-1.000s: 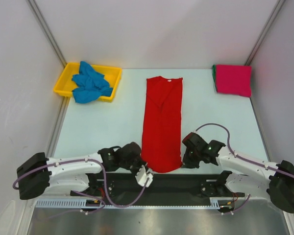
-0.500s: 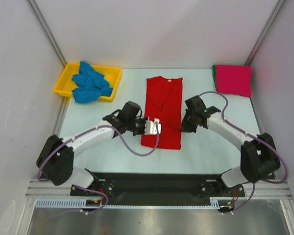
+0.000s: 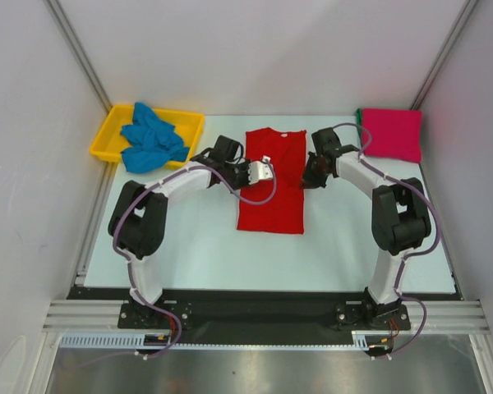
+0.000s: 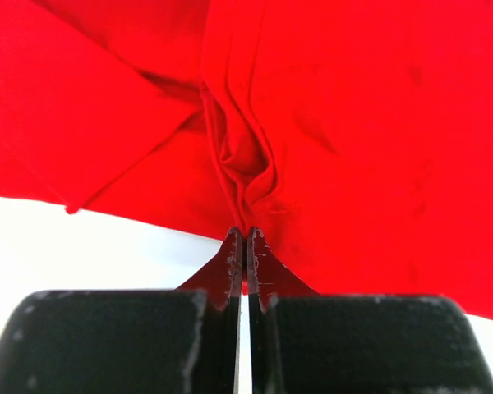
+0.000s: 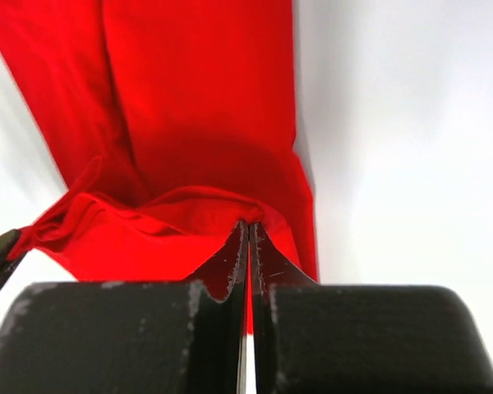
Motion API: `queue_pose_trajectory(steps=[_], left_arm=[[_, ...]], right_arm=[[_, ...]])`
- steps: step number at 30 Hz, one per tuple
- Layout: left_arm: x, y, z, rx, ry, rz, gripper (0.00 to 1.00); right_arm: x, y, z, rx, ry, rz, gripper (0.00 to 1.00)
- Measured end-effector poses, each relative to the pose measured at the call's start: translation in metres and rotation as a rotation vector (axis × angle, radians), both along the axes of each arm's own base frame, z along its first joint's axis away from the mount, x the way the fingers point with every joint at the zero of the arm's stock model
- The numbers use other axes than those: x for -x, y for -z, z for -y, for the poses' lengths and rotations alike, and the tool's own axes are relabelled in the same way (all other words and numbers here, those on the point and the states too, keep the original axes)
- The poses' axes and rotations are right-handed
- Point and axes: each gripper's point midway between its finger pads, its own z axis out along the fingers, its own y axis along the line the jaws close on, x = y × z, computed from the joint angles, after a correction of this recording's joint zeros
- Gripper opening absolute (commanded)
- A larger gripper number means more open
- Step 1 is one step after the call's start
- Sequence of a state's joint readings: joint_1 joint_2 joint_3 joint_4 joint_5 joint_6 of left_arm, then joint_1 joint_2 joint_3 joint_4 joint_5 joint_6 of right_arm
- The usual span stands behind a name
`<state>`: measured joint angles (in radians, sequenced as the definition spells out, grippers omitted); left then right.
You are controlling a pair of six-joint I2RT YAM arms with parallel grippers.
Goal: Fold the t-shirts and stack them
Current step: Fold the tshirt
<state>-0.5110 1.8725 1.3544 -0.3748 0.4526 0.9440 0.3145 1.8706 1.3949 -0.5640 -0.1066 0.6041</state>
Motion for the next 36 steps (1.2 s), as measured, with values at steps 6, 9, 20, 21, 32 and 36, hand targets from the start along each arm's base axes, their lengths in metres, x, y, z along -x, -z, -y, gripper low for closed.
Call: queue_pose_trajectory(steps=[6, 9, 20, 21, 32, 36], left_arm=[[-0.022, 0.015, 0.001, -0.01, -0.019, -0.018, 0.01], [-0.027, 0.019, 0.002, -0.009, -0.023, -0.018, 0.05], [-0.069, 0.006, -0.001, 0.023, -0.239, 0.005, 0.63], [-0.076, -0.005, -0.002, 0.046, -0.274, 0.006, 0.6], [0.074, 0.014, -0.013, -0.089, 0.074, -0.14, 0.67], [0.128, 0.057, -0.023, -0.202, 0.194, -0.225, 0.69]], right_arm=[[-0.014, 0.013, 0.001, 0.003, -0.007, -0.023, 0.0], [-0.016, 0.018, 0.004, 0.01, -0.005, -0.032, 0.07], [-0.046, -0.01, 0.019, 0.05, 0.0, 0.046, 0.48], [-0.045, -0.014, 0.022, 0.058, 0.003, 0.059, 0.47], [0.09, 0.01, -0.019, 0.035, -0.137, -0.05, 0.54], [0.121, 0.037, -0.007, 0.05, -0.093, -0.145, 0.54]])
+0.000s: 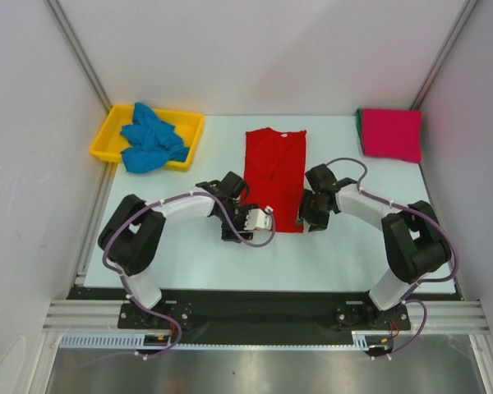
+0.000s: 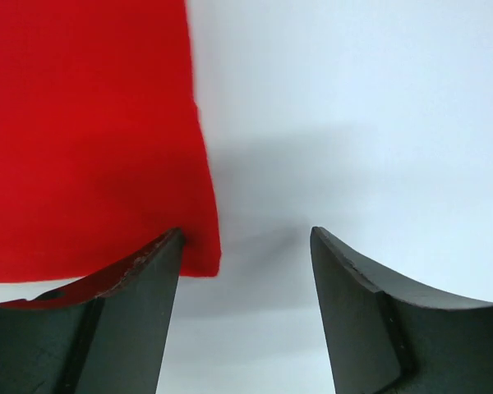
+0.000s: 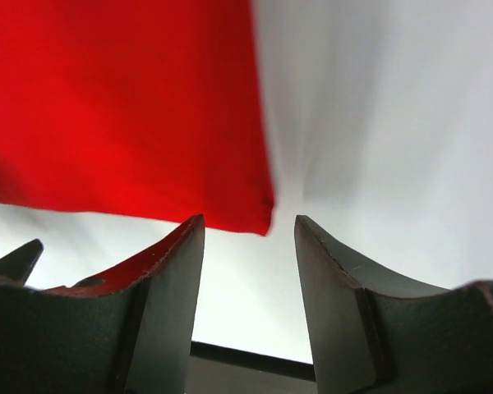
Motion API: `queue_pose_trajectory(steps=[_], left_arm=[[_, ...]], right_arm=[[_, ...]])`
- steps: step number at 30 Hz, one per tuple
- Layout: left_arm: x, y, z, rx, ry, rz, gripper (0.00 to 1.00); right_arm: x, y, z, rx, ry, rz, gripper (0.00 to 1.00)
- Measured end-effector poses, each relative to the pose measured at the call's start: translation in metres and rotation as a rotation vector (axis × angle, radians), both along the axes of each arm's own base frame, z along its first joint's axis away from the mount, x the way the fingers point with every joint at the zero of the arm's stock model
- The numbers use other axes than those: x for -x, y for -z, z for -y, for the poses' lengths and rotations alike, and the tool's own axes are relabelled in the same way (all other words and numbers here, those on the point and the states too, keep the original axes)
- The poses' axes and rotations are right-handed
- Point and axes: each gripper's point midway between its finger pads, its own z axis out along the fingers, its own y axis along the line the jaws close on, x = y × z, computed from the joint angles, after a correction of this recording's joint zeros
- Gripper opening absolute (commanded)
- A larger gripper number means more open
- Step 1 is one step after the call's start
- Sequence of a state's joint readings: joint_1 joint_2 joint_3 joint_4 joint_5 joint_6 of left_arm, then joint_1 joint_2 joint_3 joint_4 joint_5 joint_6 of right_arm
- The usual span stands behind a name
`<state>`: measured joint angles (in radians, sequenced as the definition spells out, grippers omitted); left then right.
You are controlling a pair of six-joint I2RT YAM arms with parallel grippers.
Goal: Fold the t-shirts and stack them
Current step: Fold the tshirt
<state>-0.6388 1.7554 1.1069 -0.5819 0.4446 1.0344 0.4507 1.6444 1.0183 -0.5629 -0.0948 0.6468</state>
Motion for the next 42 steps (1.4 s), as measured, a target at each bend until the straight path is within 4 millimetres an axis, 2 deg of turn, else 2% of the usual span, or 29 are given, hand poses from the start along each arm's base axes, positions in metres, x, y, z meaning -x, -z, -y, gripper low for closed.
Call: queue_pose_trajectory(steps=[3, 6, 10, 12, 13, 14, 15, 16, 17, 22, 25, 28, 32, 36, 39, 42], left_arm=[[0.006, 0.015, -0.011, -0.043, 0.023, 0.015, 0.68], [-0.002, 0.014, -0.008, -0.036, 0.026, 0.065, 0.63], [-0.013, 0.013, -0.003, -0.021, 0.018, 0.126, 0.48], [-0.017, 0.013, -0.002, -0.017, 0.016, 0.149, 0.41], [-0.019, 0.014, -0.002, -0.016, 0.018, 0.162, 0.32], [-0.02, 0.014, -0.002, -0.015, 0.016, 0.169, 0.27], [-0.021, 0.015, -0.001, -0.015, 0.017, 0.18, 0.21], [-0.022, 0.015, -0.001, -0.016, 0.017, 0.188, 0.03], [-0.023, 0.015, -0.001, -0.018, 0.018, 0.193, 0.0], [-0.021, 0.013, -0.002, -0.028, 0.005, 0.179, 0.0], [-0.016, 0.009, -0.005, -0.042, -0.01, 0.141, 0.0], [0.003, -0.002, -0.011, -0.047, 0.005, 0.099, 0.0], [0.037, -0.028, -0.019, -0.038, 0.025, 0.058, 0.0], [0.095, -0.044, -0.035, -0.061, 0.077, -0.035, 0.0], [0.137, -0.065, -0.046, -0.053, 0.119, -0.119, 0.0], [0.15, -0.09, -0.051, -0.005, 0.112, -0.13, 0.0]], right_arm=[[0.007, 0.01, 0.006, 0.006, 0.031, -0.026, 0.54], [0.01, 0.015, 0.005, 0.002, 0.044, -0.031, 0.53], [0.011, 0.019, 0.004, -0.012, 0.069, -0.029, 0.5], [0.01, 0.02, 0.003, -0.018, 0.081, -0.024, 0.39], [0.009, 0.021, 0.003, -0.022, 0.089, -0.017, 0.33], [0.009, 0.022, 0.003, -0.027, 0.098, -0.016, 0.22], [0.009, 0.023, 0.003, -0.03, 0.102, -0.014, 0.17], [0.009, 0.024, 0.002, -0.038, 0.112, -0.013, 0.11], [0.009, 0.024, 0.001, -0.048, 0.117, -0.013, 0.01], [0.009, 0.023, 0.0, -0.064, 0.134, -0.015, 0.0], [0.018, 0.017, 0.003, -0.065, 0.128, -0.013, 0.0], [0.038, 0.0, 0.004, -0.072, 0.097, 0.001, 0.0], [0.083, -0.028, -0.005, -0.078, -0.004, 0.021, 0.0], [0.14, -0.047, -0.018, -0.106, -0.094, -0.012, 0.0], [0.182, -0.062, -0.025, -0.134, -0.151, -0.053, 0.0], [0.19, -0.076, -0.027, -0.151, -0.137, -0.073, 0.0]])
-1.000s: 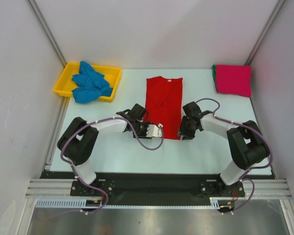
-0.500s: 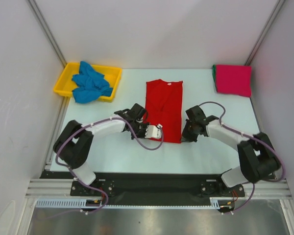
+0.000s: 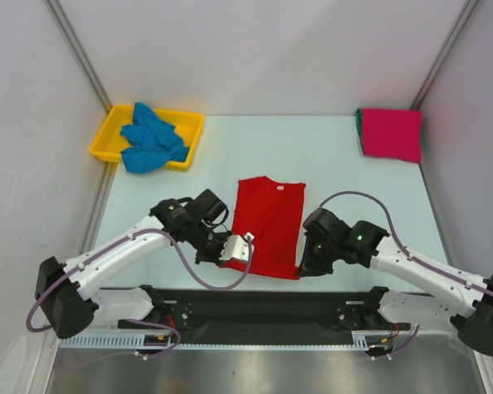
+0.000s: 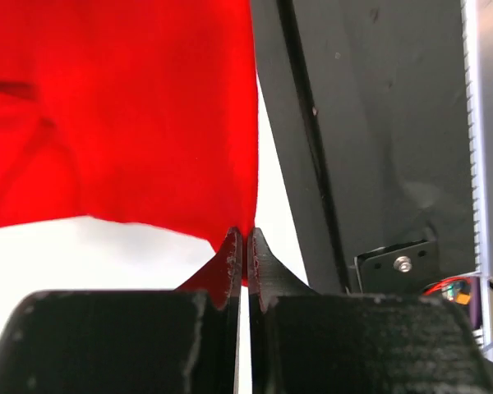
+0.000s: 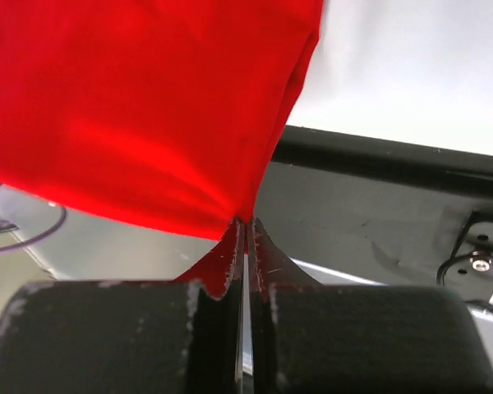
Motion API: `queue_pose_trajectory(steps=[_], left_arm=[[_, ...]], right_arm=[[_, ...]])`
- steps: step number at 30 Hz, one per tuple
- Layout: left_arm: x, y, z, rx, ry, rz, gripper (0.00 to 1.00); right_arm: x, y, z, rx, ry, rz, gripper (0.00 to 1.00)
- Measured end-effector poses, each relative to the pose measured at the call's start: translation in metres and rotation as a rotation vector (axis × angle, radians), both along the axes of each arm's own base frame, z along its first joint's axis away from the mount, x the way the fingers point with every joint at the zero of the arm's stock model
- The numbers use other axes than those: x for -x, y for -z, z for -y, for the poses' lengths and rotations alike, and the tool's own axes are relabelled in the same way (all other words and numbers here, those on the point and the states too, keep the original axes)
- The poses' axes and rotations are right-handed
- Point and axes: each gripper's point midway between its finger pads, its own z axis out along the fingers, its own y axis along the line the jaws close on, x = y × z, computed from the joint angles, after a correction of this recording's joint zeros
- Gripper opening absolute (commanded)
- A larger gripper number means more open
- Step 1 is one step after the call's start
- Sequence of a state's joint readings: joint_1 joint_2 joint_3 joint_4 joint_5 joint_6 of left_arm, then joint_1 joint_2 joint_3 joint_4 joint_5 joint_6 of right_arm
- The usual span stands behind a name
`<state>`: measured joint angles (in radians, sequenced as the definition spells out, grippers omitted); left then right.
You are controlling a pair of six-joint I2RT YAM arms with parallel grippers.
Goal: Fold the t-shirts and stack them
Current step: Fold the tshirt
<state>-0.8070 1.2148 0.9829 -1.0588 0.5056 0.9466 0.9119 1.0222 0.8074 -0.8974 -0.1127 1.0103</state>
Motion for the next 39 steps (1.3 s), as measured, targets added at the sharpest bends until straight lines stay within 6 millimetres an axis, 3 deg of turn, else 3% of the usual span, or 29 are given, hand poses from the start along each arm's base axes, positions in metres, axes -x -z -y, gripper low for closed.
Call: queue_pose_trajectory(steps=[3, 6, 15, 20, 29, 36, 38, 39], left_arm=[[-0.005, -0.022, 0.004, 0.043, -0.03, 0.01, 0.0], [-0.031, -0.027, 0.009, 0.052, -0.108, -0.021, 0.0], [-0.166, -0.011, 0.025, 0.035, -0.353, -0.014, 0.0], [-0.234, -0.004, 0.041, 0.048, -0.414, 0.052, 0.0], [-0.279, 0.024, 0.047, 0.007, -0.458, 0.08, 0.0], [-0.3, 0.039, 0.048, -0.013, -0.506, 0.107, 0.0], [-0.303, 0.042, 0.045, -0.02, -0.527, 0.109, 0.0], [-0.305, 0.041, 0.045, -0.019, -0.539, 0.114, 0.0]], right_arm=[[-0.015, -0.009, 0.001, 0.0, 0.038, -0.005, 0.0], [-0.051, -0.012, 0.008, 0.006, 0.109, -0.005, 0.0], [-0.186, 0.004, 0.025, 0.027, 0.203, 0.049, 0.0], [-0.242, 0.013, 0.039, 0.03, 0.248, 0.084, 0.0], [-0.301, 0.027, 0.044, 0.038, 0.277, 0.114, 0.0], [-0.32, 0.04, 0.046, 0.054, 0.289, 0.111, 0.01], [-0.328, 0.039, 0.044, 0.046, 0.291, 0.123, 0.12], [-0.332, 0.039, 0.043, 0.038, 0.293, 0.129, 0.37]])
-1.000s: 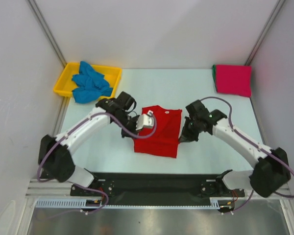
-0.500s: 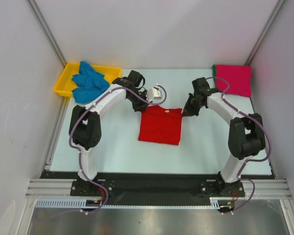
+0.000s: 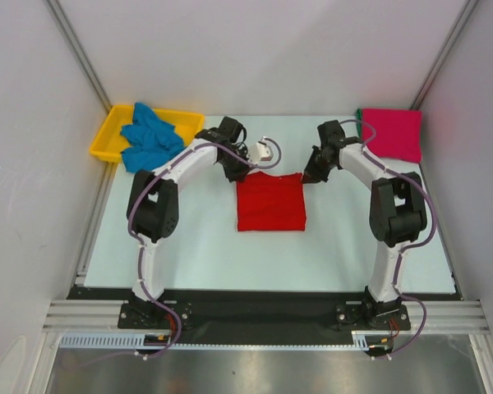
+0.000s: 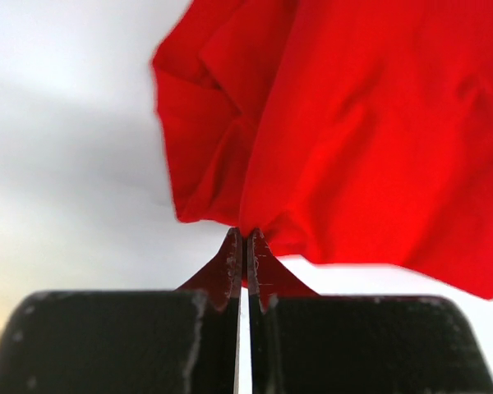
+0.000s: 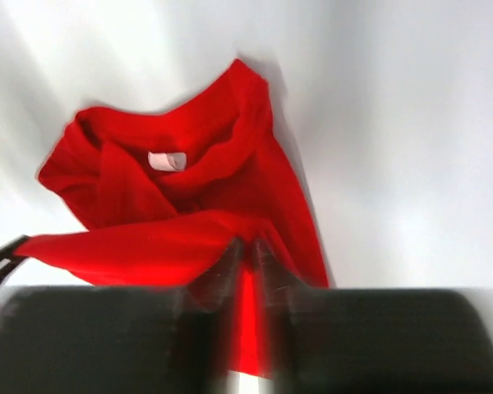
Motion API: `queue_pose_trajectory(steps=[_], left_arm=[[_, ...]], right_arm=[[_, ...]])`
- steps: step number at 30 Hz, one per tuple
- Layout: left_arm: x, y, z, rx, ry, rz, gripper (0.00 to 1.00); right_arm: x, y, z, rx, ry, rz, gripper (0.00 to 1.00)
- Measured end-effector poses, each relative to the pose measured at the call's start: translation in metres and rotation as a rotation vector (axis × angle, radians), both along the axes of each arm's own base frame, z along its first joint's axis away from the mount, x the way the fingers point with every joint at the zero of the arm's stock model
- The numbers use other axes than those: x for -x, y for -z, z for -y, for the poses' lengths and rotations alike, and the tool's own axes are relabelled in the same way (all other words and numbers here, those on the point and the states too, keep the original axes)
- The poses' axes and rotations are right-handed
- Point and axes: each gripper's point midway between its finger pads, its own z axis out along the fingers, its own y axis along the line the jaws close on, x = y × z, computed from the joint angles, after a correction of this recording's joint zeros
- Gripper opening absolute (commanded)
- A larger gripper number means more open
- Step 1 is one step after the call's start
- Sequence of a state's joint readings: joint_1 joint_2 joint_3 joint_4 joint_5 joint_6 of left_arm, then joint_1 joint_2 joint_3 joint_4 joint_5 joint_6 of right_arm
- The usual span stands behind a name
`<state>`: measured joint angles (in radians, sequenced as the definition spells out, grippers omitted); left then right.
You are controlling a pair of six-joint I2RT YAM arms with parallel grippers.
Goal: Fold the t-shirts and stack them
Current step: Fold the tshirt
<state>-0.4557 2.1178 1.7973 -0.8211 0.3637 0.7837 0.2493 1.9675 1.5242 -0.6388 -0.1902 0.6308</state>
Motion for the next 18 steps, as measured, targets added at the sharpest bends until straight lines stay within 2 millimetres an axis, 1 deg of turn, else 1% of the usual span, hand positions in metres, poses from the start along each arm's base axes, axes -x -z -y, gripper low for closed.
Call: queue_pose_trajectory(steps=[1, 2, 3, 4, 5, 6, 7, 9, 10, 11, 12, 13, 14, 15, 16, 18], left_arm=[[-0.004, 0.0, -0.001, 0.0, -0.015, 0.008, 0.06], [-0.007, -0.001, -0.003, -0.004, -0.03, 0.02, 0.16], [-0.012, -0.001, -0.005, -0.005, -0.05, 0.033, 0.28], [-0.018, -0.001, -0.007, -0.007, -0.074, 0.046, 0.34], [-0.022, -0.001, -0.008, -0.007, -0.094, 0.058, 0.37], [-0.029, -0.001, -0.01, -0.007, -0.123, 0.074, 0.39], [-0.035, -0.001, -0.012, -0.004, -0.149, 0.086, 0.47], [-0.048, 0.002, -0.017, -0.009, -0.21, 0.114, 0.54], [-0.053, 0.003, -0.02, -0.008, -0.242, 0.121, 0.58], [-0.058, 0.004, -0.022, -0.005, -0.273, 0.127, 0.58], [-0.062, 0.004, -0.024, 0.002, -0.303, 0.132, 0.58], [-0.064, 0.004, -0.027, 0.011, -0.327, 0.133, 0.58], [-0.066, 0.004, -0.029, 0.019, -0.345, 0.132, 0.58], [-0.067, 0.002, -0.031, 0.038, -0.369, 0.126, 0.57], [-0.066, 0.001, -0.034, 0.055, -0.383, 0.113, 0.58], [-0.056, -0.002, -0.039, 0.08, -0.403, 0.081, 0.58]], right_arm=[[-0.004, 0.0, -0.001, -0.006, 0.002, 0.006, 0.44], [-0.008, 0.0, -0.001, -0.005, 0.004, 0.012, 0.5], [-0.013, 0.0, 0.001, -0.004, 0.007, 0.018, 0.57], [-0.019, -0.002, 0.003, 0.001, 0.013, 0.03, 0.58], [-0.026, -0.005, 0.006, 0.007, 0.018, 0.047, 0.6], [-0.031, -0.007, 0.011, 0.015, 0.026, 0.065, 0.66], [-0.034, -0.01, 0.014, 0.018, 0.03, 0.081, 0.71], [-0.038, -0.014, 0.021, 0.038, 0.028, 0.119, 0.74], [-0.035, -0.015, 0.025, 0.046, 0.024, 0.132, 0.75], [-0.028, -0.014, 0.029, 0.054, 0.018, 0.136, 0.75], [-0.02, -0.013, 0.031, 0.058, 0.008, 0.137, 0.79], [-0.009, -0.011, 0.03, 0.052, -0.006, 0.14, 0.87], [0.002, -0.008, 0.03, 0.049, -0.02, 0.135, 0.88], [0.019, -0.002, 0.026, 0.04, -0.049, 0.121, 0.89], [0.031, 0.005, 0.021, 0.033, -0.073, 0.106, 0.9], [0.047, 0.017, 0.01, 0.02, -0.119, 0.081, 0.9]])
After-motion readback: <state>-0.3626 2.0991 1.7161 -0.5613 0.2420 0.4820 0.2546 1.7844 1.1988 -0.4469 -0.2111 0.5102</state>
